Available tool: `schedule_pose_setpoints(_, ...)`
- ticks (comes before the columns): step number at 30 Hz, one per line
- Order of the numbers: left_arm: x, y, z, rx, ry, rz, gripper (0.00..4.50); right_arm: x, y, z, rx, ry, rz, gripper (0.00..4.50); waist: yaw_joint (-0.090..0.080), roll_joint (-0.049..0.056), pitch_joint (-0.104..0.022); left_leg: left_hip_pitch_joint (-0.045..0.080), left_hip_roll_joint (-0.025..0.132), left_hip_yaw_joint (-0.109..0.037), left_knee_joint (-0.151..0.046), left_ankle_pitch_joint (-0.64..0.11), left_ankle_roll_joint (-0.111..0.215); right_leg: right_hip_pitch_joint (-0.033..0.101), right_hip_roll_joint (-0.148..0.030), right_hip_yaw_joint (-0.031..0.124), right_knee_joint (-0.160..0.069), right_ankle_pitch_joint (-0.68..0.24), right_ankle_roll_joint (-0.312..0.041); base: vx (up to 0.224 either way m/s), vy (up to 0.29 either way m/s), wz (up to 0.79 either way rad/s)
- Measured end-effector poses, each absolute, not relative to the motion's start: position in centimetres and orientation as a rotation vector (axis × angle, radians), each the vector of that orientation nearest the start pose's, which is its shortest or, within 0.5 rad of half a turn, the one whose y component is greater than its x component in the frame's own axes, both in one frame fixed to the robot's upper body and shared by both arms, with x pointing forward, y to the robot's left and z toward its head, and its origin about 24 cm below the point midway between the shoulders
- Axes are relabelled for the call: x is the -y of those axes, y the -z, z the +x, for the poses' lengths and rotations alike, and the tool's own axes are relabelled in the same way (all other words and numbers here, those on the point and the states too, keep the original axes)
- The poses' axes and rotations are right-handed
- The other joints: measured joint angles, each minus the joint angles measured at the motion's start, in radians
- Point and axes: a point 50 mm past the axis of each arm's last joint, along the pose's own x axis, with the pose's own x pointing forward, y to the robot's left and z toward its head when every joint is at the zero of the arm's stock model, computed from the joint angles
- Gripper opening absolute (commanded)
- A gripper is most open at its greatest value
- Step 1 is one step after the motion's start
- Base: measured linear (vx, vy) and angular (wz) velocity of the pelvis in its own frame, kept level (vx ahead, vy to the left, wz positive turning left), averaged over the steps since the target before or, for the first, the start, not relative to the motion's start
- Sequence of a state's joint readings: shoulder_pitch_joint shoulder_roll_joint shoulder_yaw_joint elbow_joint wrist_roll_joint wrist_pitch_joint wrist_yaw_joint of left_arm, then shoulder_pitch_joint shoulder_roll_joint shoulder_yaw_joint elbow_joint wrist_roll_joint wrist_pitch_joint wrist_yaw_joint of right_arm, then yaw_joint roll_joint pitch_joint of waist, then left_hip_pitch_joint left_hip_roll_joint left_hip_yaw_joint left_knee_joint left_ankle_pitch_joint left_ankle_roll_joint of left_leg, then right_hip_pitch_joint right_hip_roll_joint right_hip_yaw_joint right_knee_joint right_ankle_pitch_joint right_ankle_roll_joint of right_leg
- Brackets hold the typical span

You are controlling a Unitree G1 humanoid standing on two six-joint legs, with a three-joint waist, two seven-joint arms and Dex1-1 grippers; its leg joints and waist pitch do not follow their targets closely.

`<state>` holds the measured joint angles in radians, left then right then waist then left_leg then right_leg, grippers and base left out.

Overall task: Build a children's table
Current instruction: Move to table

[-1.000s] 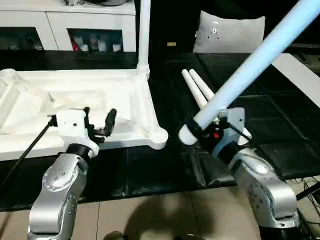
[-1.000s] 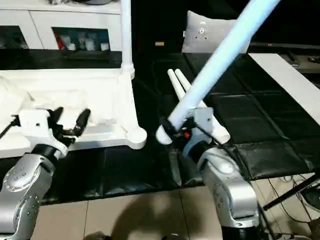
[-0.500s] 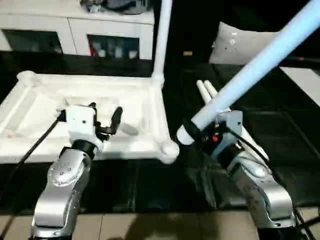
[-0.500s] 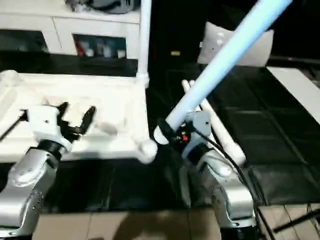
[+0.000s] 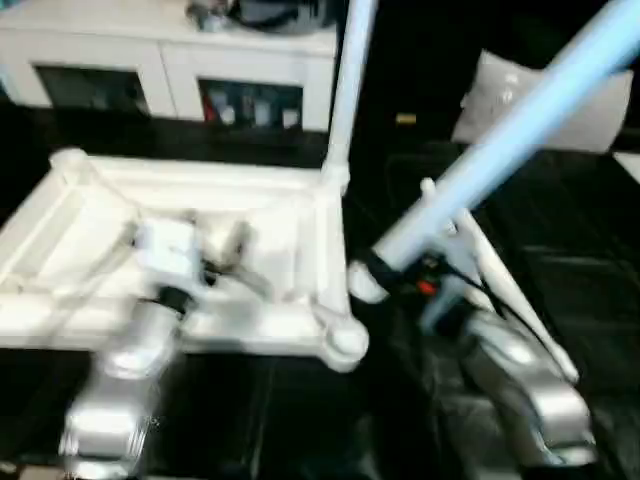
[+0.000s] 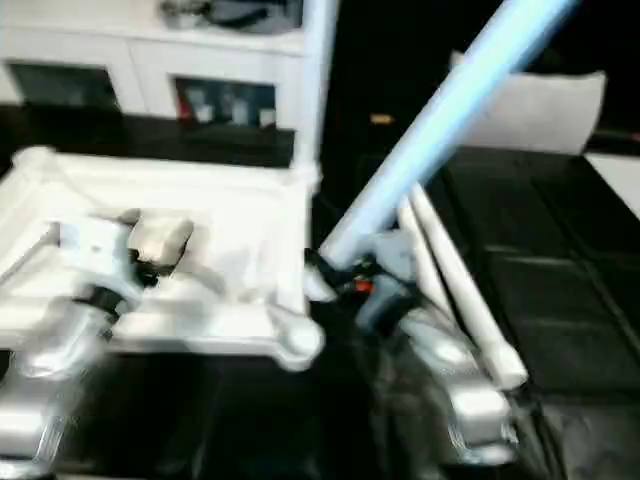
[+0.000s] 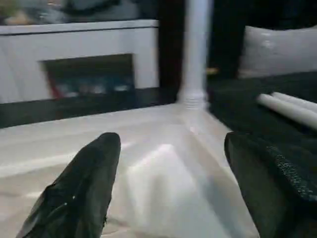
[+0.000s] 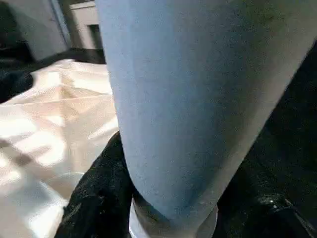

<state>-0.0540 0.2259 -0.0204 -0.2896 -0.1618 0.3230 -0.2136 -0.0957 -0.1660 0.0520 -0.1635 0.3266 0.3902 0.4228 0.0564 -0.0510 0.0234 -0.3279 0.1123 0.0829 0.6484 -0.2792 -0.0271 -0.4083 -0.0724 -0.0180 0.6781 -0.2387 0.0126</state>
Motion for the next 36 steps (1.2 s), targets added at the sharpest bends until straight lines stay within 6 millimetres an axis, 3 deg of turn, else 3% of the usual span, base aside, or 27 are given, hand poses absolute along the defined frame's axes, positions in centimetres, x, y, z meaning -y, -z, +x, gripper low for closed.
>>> schedule_pose_setpoints(2,-16.3,-9.5,25.8,0.002,0.294,0.089,3.79,13.0,-7.2,26.1,-0.118,-0.565,0.168,1.89,-0.002,0.007,0.002,-0.002,0.027,-0.001,-0.015,0.001,-0.068,0.0,0.016,-0.015,-0.017,0.016,-0.007,-0.032,-0.073,0.06)
schedule_pose_setpoints(3,-16.5,-9.3,25.7,-0.011,0.302,0.102,3.79,12.7,-7.2,26.1,-0.118,-0.572,0.174,1.89,-0.002,0.012,0.005,-0.003,0.037,-0.002,-0.016,0.004,-0.073,0.005,0.019,-0.023,-0.032,0.026,-0.012,-0.072,-0.054,0.02)
schedule_pose_setpoints(5,-16.7,-9.2,25.7,-0.022,0.332,0.119,3.79,12.5,-7.2,26.0,-0.113,-0.578,0.175,1.89,-0.002,0.019,0.011,-0.003,0.042,0.002,-0.016,0.006,-0.077,0.012,0.021,-0.025,-0.045,0.032,-0.023,-0.132,-0.012,0.0)
schedule_pose_setpoints(8,-16.9,-9.0,25.7,-0.045,0.399,0.128,3.79,12.7,-7.4,26.0,-0.106,-0.575,0.164,1.89,-0.001,0.028,0.022,0.011,0.05,0.017,-0.016,0.011,-0.072,0.025,0.015,-0.024,-0.049,0.035,-0.02,-0.11,0.007,0.05)
schedule_pose_setpoints(15,-16.3,-9.4,25.8,-0.139,0.814,0.26,3.79,13.8,-8.2,26.6,-0.085,-0.557,0.13,1.89,0.0,0.028,0.025,0.011,0.053,0.027,-0.028,0.017,-0.071,0.026,0.013,-0.024,-0.065,0.034,-0.018,-0.06,0.0,0.0)
schedule_pose_setpoints(21,-15.7,-8.0,24.9,-0.271,1.107,0.298,3.29,13.8,-7.7,26.2,-0.133,-0.631,0.076,1.89,0.0,0.032,0.027,0.011,0.057,0.031,-0.029,0.035,-0.068,0.024,0.013,-0.024,-0.062,0.037,-0.021,0.0,0.0,0.0)
schedule_pose_setpoints(29,-15.8,-7.8,27.2,-0.334,1.24,0.4,2.59,13.5,-7.6,26.0,-0.143,-0.678,0.071,1.89,0.006,0.034,0.028,0.01,0.06,0.036,-0.033,0.036,-0.07,0.023,0.014,-0.024,-0.06,0.054,-0.025,0.007,-0.001,0.0)
schedule_pose_setpoints(36,-15.5,-7.3,28.2,-0.409,1.386,0.416,2.03,13.5,-7.4,25.8,-0.155,-0.703,0.068,1.89,0.003,0.041,0.026,-0.005,0.061,0.042,-0.045,0.042,-0.069,0.004,0.016,-0.026,-0.061,0.052,-0.028,0.026,-0.005,0.0)
